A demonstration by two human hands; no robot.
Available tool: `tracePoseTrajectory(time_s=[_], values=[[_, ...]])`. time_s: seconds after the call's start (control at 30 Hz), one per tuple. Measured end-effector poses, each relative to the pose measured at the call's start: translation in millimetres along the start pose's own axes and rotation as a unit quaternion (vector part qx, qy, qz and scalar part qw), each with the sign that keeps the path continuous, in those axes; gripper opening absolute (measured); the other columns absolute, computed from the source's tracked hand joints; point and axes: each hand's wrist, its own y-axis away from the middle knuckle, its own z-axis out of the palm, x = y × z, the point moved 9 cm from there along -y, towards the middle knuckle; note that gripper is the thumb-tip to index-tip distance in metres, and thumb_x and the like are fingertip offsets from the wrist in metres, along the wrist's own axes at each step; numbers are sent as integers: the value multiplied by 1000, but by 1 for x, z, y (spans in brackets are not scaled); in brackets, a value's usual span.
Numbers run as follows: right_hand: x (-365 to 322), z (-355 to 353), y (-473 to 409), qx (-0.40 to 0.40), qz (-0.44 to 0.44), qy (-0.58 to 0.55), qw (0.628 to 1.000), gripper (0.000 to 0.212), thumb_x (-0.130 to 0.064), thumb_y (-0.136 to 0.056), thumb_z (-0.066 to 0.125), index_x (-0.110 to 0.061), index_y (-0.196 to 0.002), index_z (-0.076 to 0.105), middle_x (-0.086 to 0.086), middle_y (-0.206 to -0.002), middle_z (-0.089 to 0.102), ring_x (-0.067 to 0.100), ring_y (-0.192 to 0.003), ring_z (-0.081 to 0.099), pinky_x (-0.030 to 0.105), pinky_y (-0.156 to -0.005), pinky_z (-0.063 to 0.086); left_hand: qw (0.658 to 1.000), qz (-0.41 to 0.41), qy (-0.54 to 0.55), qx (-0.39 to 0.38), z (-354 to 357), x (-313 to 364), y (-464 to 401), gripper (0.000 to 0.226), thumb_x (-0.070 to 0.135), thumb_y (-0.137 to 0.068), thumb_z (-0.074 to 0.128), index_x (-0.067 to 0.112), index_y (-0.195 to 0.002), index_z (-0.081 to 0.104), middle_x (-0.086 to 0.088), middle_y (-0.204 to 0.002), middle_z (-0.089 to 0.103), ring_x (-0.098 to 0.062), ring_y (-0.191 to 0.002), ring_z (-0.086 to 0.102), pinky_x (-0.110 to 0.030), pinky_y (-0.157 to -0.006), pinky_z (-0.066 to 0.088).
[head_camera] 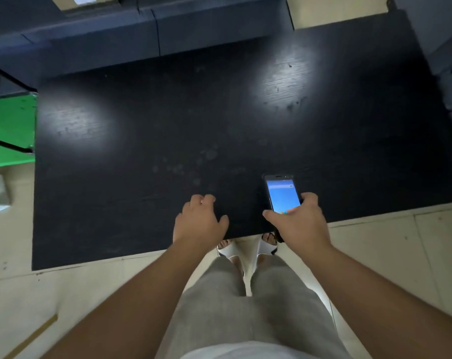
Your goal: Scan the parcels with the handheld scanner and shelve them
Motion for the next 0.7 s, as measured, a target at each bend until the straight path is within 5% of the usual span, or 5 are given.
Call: tracePoseTrajectory(time_s=[0.23, 0.4, 0.7], values=[[-2, 30, -35, 15, -37, 14, 999, 83, -48, -73, 88, -21, -135, 39, 1, -119, 57, 24, -102, 61, 31, -61, 42, 997, -6, 20, 81, -7, -9, -33, 57, 50, -101, 56, 24, -151, 44, -5, -152, 45, -29, -137, 46, -47, -107, 44], [-4, 37, -49, 56, -67, 72, 994, 82, -51, -73, 87, -18, -132, 41, 4, -122, 56, 30, -109, 62, 44, -85, 55, 989, 0, 68, 132, -7, -6, -44, 56, 46, -100, 59, 24, -150, 47, -3, -151, 45, -30, -136, 46, -46, -105, 44], [-11, 51, -48, 112, -87, 197, 970, 88, -61, -76, 83, -11, -135, 41, 13, -137, 49, 31, -126, 50, 44, -98, 48, 981, 2, 107, 164, -4, -13, -43, 55, 45, -100, 60, 24, -149, 49, 0, -152, 47, -25, -136, 48, -45, -108, 44]])
